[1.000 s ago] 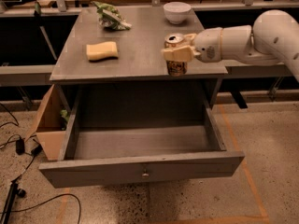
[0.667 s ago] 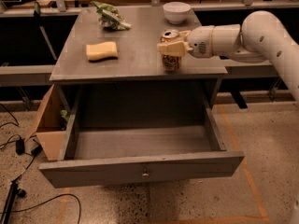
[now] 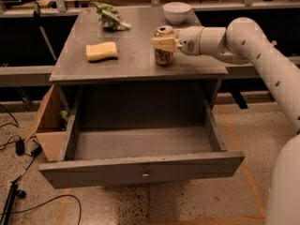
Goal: Pick orange can from top drawer and place on counter
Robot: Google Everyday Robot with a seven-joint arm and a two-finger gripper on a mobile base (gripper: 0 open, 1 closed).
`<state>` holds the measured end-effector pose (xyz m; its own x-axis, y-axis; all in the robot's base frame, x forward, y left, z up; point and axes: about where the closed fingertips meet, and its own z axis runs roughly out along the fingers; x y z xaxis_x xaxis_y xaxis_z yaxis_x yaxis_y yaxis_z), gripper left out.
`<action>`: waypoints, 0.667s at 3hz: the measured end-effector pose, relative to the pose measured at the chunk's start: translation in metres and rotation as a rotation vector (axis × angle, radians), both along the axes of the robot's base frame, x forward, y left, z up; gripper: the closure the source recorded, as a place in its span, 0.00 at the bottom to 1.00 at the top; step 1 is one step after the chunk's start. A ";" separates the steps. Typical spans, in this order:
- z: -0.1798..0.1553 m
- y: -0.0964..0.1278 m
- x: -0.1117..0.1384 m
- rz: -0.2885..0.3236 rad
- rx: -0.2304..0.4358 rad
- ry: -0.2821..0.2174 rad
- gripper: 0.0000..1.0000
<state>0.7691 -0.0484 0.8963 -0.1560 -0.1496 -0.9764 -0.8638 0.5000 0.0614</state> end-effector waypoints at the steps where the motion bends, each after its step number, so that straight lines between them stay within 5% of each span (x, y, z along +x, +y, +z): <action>1: 0.001 0.000 0.000 0.000 0.000 0.000 0.37; 2: 0.002 0.000 0.000 0.000 0.000 0.000 0.14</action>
Offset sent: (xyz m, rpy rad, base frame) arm 0.0139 -0.0073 -0.0018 0.0184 -0.0651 -0.0751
